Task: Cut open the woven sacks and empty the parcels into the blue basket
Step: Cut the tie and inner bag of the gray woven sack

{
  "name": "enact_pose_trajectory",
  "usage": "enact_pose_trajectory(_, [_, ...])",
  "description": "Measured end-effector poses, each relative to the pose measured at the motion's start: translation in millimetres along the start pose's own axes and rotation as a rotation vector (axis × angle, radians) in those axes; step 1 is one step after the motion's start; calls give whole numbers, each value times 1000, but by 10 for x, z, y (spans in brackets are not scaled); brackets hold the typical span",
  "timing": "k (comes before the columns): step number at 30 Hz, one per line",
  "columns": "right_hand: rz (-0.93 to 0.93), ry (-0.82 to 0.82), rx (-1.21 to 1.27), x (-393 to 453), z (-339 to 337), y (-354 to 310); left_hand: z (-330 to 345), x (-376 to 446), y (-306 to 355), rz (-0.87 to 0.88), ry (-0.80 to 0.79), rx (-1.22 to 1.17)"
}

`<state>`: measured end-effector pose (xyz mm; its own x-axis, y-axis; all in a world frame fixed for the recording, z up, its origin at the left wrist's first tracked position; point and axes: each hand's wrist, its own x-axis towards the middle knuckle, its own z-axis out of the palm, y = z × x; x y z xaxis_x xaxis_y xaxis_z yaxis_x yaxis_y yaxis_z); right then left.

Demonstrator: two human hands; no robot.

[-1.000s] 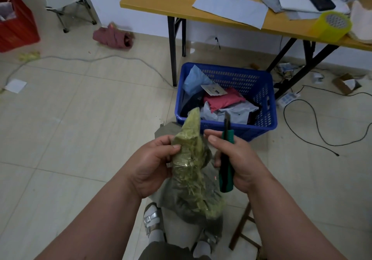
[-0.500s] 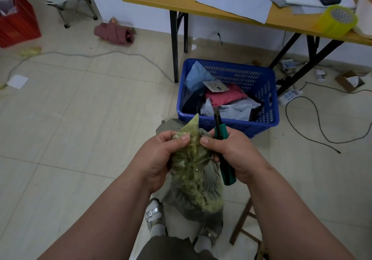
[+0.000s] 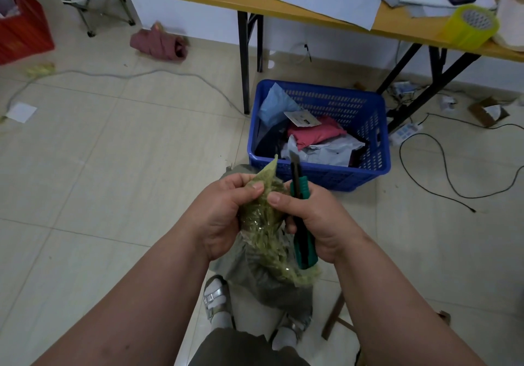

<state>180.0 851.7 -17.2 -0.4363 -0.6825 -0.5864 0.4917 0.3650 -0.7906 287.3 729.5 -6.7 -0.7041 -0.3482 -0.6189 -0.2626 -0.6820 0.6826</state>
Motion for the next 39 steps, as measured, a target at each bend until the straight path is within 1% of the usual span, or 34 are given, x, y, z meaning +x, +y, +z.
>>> enact_pose_trajectory(3, [-8, -10, -16, 4, 11, -8, -25, -46, 21, -8, -24, 42])
enact_pose_trajectory(6, [-29, -16, -94, -9, -34, -94, -69, -60, 17, -38, -23, 72])
enact_pose_trajectory(11, [-39, -7, -305, -20, -107, -224, -70, -89, -14, -53, 35, 69])
enact_pose_trajectory(13, [-33, 26, -343, -4, -109, -228, -28, -100, -27, -21, 100, 77])
enact_pose_trajectory(16, [-15, 115, -294, 38, -64, -200, 44, -85, -54, 95, 244, 188])
enact_pose_trajectory(17, [-8, 143, -267, 52, -35, -187, 60, -75, -52, 127, 270, 226])
enact_pose_trajectory(20, [26, 213, -216, 71, 40, -163, 55, -64, -8, 118, 248, 258])
enact_pose_trajectory(23, [35, 218, -252, 45, 51, -171, 17, -74, 50, 61, 191, 247])
enact_pose_trajectory(26, [14, 239, -278, -9, 36, -178, 8, -62, 51, 49, 228, 237])
enact_pose_trajectory(30, [26, 300, -186, -121, 44, -150, 55, -31, 52, 56, 273, 147])
enact_pose_trajectory(33, [10, 253, -231, -240, 46, -130, 60, 1, 74, 110, 330, 160])
enact_pose_trajectory(36, [-39, 113, -412, -396, 87, -164, 53, 24, 89, 178, 376, 213])
enact_pose_trajectory(39, [-142, 100, -564, -431, 139, -146, 66, 24, 83, 248, 399, 314])
